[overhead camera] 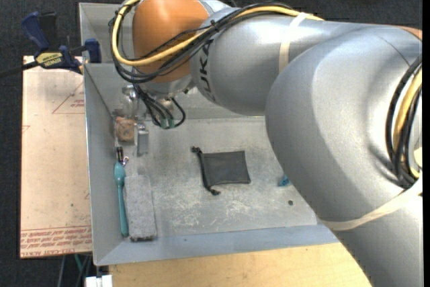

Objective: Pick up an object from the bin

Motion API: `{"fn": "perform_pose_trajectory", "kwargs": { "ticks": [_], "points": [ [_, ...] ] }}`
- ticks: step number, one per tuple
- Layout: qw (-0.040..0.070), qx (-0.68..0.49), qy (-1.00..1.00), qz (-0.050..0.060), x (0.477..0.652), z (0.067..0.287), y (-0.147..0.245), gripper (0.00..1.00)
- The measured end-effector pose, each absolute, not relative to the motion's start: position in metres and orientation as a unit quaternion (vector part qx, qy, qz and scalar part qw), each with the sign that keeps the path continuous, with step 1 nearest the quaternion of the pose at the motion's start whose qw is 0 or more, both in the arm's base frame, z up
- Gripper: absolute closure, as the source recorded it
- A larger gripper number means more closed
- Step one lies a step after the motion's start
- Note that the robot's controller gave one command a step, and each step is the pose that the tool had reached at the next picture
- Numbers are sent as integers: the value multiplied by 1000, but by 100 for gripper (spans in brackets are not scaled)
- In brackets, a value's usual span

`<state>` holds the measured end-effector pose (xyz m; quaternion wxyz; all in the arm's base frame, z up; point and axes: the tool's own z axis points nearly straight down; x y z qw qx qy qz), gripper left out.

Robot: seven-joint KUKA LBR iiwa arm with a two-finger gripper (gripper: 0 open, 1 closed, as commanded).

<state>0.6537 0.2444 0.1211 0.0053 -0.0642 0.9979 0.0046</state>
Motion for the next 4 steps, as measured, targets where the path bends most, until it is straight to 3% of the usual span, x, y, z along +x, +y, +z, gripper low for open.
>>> {"fn": "perform_pose_trajectory", "kwargs": {
  "ticks": [1, 2, 4],
  "points": [
    [9, -114, 993, 4, 654, 95, 248, 0],
    [2, 50, 999, 3, 654, 75, 249, 100],
    [1, 50, 999, 3, 652, 88, 248, 100]
  ]
}}
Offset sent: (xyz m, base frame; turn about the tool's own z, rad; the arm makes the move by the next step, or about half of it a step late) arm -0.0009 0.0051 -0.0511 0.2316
